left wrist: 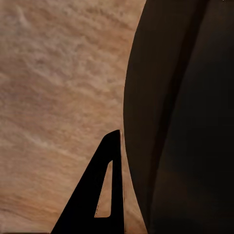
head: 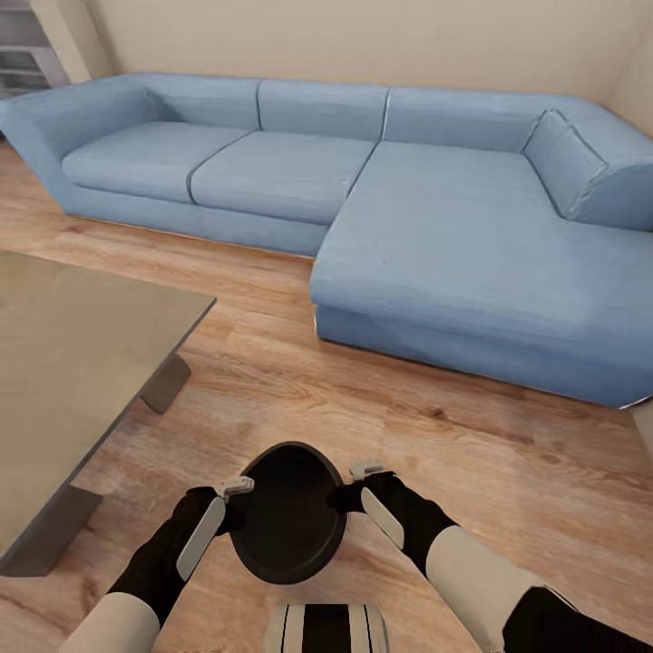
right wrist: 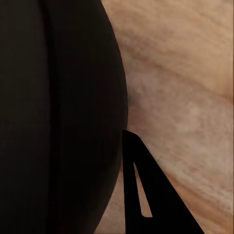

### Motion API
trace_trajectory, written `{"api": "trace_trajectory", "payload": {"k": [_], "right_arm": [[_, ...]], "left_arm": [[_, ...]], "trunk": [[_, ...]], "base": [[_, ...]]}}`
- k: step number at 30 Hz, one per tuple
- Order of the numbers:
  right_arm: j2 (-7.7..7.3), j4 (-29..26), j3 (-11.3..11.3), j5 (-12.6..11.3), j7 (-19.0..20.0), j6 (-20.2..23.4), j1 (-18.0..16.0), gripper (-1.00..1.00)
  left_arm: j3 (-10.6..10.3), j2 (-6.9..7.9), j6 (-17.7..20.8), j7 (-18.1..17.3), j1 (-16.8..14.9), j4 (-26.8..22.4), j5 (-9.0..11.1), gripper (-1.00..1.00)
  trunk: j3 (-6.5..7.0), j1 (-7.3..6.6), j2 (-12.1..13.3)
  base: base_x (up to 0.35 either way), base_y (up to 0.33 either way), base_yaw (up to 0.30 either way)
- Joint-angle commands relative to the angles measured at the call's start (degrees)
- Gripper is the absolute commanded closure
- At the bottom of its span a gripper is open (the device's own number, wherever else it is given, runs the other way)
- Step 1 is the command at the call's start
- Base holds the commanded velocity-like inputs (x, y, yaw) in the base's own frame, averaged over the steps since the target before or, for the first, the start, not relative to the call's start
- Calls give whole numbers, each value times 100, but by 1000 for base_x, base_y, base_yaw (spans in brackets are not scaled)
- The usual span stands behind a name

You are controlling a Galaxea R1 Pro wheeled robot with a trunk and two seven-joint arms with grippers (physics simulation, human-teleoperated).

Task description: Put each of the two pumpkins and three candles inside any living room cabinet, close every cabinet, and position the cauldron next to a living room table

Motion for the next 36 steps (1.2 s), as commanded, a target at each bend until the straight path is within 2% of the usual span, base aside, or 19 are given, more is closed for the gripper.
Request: {"api": "trace_trajectory", "payload": {"k": [1,36], "right_arm": [[6,76,-154,24,-229,-29,303,100],[6,76,-154,24,-229,-32,304,100]], "left_arm": [[49,0,68,59,-2,369,-350,100],[49,0,68,61,4,369,-350,100]], "trunk": [[-2,3,1],[-2,3,1]], "base": [[0,0,286],[0,0,286]]}}
